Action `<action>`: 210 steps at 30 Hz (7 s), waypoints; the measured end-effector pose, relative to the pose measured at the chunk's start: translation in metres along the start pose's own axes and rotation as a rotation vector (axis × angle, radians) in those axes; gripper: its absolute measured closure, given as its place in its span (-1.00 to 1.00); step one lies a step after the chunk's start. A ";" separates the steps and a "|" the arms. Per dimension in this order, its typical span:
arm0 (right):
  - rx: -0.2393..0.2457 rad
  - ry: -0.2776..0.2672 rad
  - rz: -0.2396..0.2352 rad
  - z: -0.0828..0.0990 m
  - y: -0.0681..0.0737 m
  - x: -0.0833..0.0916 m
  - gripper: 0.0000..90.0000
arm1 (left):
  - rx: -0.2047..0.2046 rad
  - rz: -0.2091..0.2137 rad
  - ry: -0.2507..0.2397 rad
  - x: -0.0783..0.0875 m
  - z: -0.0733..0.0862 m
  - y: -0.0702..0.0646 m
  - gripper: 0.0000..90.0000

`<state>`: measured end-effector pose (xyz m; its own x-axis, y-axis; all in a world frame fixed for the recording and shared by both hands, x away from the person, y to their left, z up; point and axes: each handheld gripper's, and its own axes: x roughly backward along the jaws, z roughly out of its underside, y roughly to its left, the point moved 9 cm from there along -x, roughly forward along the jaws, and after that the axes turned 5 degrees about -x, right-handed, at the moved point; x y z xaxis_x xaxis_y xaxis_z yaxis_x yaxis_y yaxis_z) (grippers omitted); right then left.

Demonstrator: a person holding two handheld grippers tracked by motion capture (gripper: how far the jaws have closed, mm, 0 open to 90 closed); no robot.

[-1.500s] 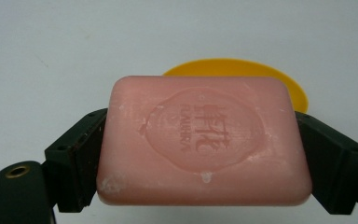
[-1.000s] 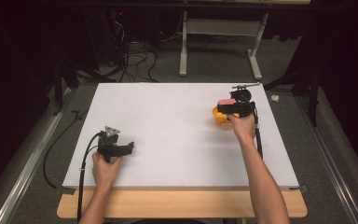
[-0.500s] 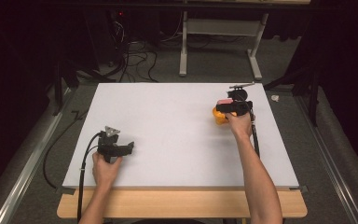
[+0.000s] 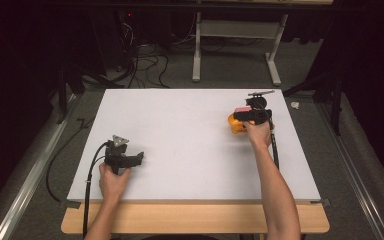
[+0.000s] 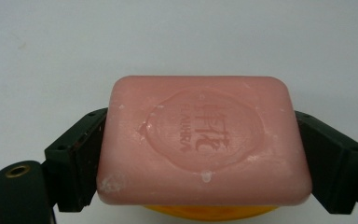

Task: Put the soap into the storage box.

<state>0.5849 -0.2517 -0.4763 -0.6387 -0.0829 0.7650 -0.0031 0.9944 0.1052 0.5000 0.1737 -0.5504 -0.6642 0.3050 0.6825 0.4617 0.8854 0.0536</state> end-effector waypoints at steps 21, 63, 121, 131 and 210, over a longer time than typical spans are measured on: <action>-0.025 0.037 0.001 0.011 -0.002 -0.014 -0.70 | 0.000 -0.001 -0.002 0.000 0.000 0.000 -0.66; 0.020 -0.073 -0.036 0.008 0.005 0.033 -0.67 | 0.000 0.000 -0.002 0.000 0.000 0.000 -0.66; 0.041 -0.230 -0.249 0.046 0.018 0.108 -0.59 | 0.000 -0.001 -0.001 0.000 0.000 0.000 -0.66; 0.057 -0.248 -0.254 0.060 0.018 0.113 -0.57 | -0.001 -0.001 -0.001 0.000 0.000 0.000 -0.66; 0.169 -0.159 -0.233 0.134 0.051 0.057 -0.54 | 0.001 0.001 0.000 0.000 0.000 0.000 -0.66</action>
<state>0.4450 -0.1973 -0.5124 -0.7175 -0.3117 0.6229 -0.2828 0.9476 0.1485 0.5000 0.1737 -0.5504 -0.6637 0.3054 0.6828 0.4614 0.8856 0.0524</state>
